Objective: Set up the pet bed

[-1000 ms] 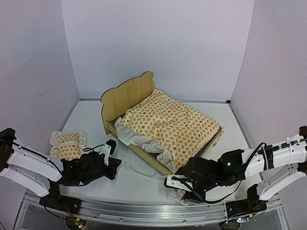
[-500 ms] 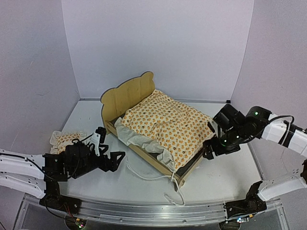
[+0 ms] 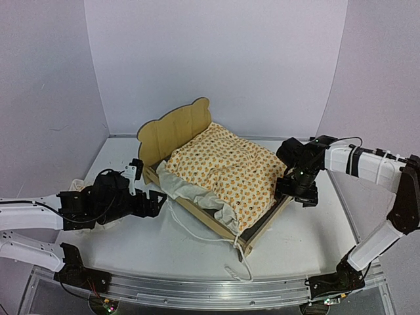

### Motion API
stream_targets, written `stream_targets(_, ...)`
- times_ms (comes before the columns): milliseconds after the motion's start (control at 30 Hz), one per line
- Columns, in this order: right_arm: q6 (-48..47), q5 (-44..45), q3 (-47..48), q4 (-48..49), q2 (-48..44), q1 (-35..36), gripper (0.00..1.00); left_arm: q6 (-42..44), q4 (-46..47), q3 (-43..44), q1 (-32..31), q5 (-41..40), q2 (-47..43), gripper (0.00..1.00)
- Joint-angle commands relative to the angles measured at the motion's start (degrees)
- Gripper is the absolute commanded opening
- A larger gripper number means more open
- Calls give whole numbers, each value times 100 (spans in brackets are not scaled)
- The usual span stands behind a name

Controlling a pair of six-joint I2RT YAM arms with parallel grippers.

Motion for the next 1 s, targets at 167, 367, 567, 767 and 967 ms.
stream_targets(167,307,403,-404,374,365,-460,73,-1238,-986,-728,42,-811,-642,93)
stream_targets(367,-960,339,-236,453,603,-1054,46,-1512,-828,-1278,45,-438,-1316,95)
stream_targets(567,-2790,-94,692,627,1503,-1705,24,-1916,-1688,-1064,46,-755,-1444,92)
stream_targets(767,-4646,470,2056,-358,2144,-1891,41,-26,674,-669,46,868,-1231,84)
stream_targets(967,-4282,1320,2946,-2038,1521,-1522,72,1530,-126,2087,84,999,1652,87)
